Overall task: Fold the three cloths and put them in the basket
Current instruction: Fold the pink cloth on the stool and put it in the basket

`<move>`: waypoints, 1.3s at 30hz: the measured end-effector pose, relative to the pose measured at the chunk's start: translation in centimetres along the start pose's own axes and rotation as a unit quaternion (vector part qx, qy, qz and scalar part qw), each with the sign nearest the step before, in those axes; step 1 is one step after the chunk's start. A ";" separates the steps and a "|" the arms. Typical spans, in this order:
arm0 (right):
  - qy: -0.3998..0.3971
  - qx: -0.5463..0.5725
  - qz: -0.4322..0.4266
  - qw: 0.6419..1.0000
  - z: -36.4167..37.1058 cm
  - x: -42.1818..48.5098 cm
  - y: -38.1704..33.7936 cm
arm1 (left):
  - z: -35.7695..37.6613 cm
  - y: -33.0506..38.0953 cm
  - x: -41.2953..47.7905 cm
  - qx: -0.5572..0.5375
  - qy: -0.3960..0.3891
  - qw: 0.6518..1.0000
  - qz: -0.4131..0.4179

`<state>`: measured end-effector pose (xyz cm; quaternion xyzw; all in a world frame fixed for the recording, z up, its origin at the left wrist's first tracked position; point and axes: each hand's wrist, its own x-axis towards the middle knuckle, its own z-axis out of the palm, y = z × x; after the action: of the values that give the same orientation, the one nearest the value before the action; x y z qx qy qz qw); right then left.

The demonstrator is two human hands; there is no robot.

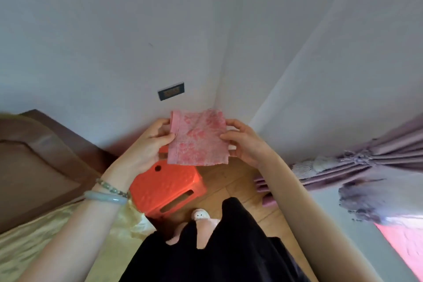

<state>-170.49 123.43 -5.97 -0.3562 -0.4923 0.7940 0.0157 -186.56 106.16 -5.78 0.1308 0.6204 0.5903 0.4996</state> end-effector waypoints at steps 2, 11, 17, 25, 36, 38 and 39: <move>0.048 0.021 -0.017 0.999 -0.9 -2.3 0.0 | 1.6 1.0 0.3 0.028 -0.045 0.999 -0.003; 0.235 0.115 -0.102 0.960 -3.7 -14.9 3.6 | 10.9 2.1 -0.4 0.109 -0.227 0.967 -0.038; 0.355 0.181 -0.150 0.905 -4.2 -24.7 8.1 | 19.0 0.1 -3.1 0.173 -0.358 0.915 -0.067; 0.490 0.280 -0.218 0.796 -3.0 -37.7 15.2 | 30.2 -4.1 -10.2 0.243 -0.549 0.793 -0.099; 0.610 0.361 -0.244 0.662 -2.2 -51.7 25.2 | 42.1 -13.2 -22.0 0.278 -0.674 0.663 -0.170; 0.624 0.364 -0.245 0.647 -2.4 -54.5 26.9 | 44.3 -14.7 -24.8 0.292 -0.683 0.648 -0.165; 0.631 0.364 -0.245 0.640 -2.6 -55.9 27.7 | 45.4 -15.5 -26.2 0.298 -0.690 0.640 -0.163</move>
<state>-118.25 90.21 2.10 -0.6023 -0.1038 0.4587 0.6450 -132.56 109.59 1.90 0.5388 0.2496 0.0210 0.8043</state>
